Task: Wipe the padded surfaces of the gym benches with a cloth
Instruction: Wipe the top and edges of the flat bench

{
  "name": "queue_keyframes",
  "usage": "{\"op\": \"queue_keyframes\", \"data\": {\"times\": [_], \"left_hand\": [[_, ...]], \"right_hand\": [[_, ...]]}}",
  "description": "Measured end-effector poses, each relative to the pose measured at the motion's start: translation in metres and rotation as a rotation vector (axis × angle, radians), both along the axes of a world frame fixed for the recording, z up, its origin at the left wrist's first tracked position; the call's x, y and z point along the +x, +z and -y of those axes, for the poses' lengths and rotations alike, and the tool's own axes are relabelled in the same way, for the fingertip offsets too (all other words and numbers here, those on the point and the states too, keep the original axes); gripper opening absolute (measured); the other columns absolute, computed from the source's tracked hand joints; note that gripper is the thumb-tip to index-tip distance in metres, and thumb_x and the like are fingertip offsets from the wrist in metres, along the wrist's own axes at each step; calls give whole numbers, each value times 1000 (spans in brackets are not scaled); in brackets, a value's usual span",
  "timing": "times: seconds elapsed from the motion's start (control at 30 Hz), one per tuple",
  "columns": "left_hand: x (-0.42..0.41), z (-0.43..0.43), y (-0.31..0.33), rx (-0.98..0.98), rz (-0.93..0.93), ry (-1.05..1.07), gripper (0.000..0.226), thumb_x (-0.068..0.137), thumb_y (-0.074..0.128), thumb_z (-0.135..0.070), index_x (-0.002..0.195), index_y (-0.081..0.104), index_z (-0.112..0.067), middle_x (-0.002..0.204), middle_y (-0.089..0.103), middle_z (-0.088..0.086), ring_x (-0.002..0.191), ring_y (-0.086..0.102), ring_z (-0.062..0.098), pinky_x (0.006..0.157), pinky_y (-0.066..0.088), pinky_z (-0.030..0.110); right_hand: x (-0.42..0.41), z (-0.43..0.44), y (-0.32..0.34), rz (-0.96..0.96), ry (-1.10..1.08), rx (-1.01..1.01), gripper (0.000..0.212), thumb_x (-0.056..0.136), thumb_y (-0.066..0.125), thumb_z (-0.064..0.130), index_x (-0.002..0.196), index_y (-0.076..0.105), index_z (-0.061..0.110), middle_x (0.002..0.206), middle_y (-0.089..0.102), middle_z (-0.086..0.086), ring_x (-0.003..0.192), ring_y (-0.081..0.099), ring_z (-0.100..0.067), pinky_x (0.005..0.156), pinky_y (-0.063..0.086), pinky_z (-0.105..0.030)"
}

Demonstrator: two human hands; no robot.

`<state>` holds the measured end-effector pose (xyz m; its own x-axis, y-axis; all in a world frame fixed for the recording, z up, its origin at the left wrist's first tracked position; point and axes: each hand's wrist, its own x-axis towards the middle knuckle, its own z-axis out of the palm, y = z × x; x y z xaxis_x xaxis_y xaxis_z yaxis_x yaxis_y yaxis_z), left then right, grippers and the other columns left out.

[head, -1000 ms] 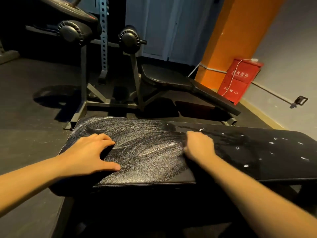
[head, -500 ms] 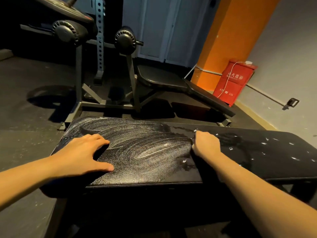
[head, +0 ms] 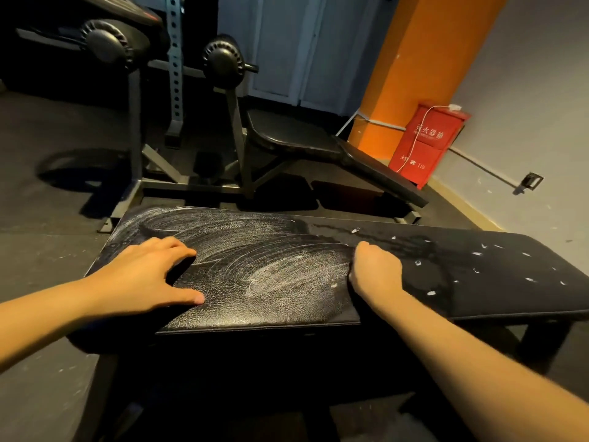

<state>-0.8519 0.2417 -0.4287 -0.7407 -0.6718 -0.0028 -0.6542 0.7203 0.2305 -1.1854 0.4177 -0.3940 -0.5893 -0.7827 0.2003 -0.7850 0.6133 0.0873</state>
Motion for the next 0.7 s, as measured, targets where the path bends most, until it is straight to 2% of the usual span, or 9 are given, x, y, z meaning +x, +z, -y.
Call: {"op": "queue_keyframes", "data": {"times": [0.1, 0.2, 0.23, 0.3, 0.4, 0.5, 0.57, 0.63, 0.7], "left_hand": [[0, 1, 1, -6, 1, 3, 128, 48, 28, -111, 151, 43, -36, 141, 46, -22, 129, 42, 4, 106, 38, 31], [1, 1, 1, -10, -5, -1, 128, 49, 27, -111, 150, 43, -36, 140, 46, -24, 126, 43, 3, 106, 39, 30], [2, 0, 1, -8, -9, -1, 126, 50, 27, -111, 150, 43, -36, 140, 46, -24, 126, 43, 2, 106, 39, 29], [3, -3, 0, 3, -28, 2, 121, 53, 28, -109, 149, 44, -37, 141, 45, -24, 126, 42, 1, 106, 38, 28], [5, -7, -1, 10, -39, 11, 118, 55, 30, -107, 149, 43, -37, 142, 45, -24, 127, 42, 1, 108, 37, 28], [6, -3, -3, 3, -36, 14, 120, 53, 28, -110, 149, 42, -39, 141, 42, -27, 123, 38, -3, 105, 37, 28], [6, -1, -5, 16, -37, 16, 119, 53, 30, -110, 149, 42, -41, 139, 38, -31, 121, 34, -6, 100, 36, 29], [7, 1, -6, 22, -48, 20, 116, 55, 32, -110, 148, 43, -42, 136, 37, -33, 120, 35, -6, 97, 36, 30], [6, 0, -8, 17, -49, 23, 114, 55, 33, -110, 147, 44, -42, 136, 37, -35, 120, 36, -6, 98, 37, 30]], "right_hand": [[67, 19, -9, 121, 202, 9, 8, 89, 62, 11, 96, 59, 15, 91, 67, -2, 85, 68, -26, 64, 45, -33], [114, 12, -15, 273, 503, 101, 5, 97, 60, 23, 98, 58, 18, 94, 67, -2, 84, 65, -25, 72, 54, -38], [100, 12, -12, 246, 488, 94, 5, 96, 60, 25, 96, 56, 22, 97, 68, -1, 87, 65, -26, 72, 51, -36], [41, 17, -11, 117, 299, 86, 12, 89, 61, 23, 93, 50, 26, 101, 68, -1, 94, 66, -27, 70, 44, -34], [-31, 21, -4, -49, 19, 17, 12, 90, 56, 14, 102, 57, 11, 100, 70, -9, 90, 69, -34, 69, 51, -37], [16, 38, -5, 36, 134, -46, 11, 89, 59, 11, 100, 55, 13, 96, 68, -6, 87, 68, -31, 63, 42, -34], [73, 39, -12, 193, 361, 34, 8, 96, 60, 22, 101, 55, 17, 97, 66, -2, 83, 64, -25, 65, 39, -32], [91, 34, -18, 264, 530, 62, 15, 102, 52, 33, 104, 57, 20, 100, 66, 0, 84, 62, -24, 68, 43, -34], [50, 43, -17, 161, 419, 15, 14, 99, 53, 34, 105, 58, 22, 104, 68, 0, 91, 65, -26, 72, 45, -36]]}}
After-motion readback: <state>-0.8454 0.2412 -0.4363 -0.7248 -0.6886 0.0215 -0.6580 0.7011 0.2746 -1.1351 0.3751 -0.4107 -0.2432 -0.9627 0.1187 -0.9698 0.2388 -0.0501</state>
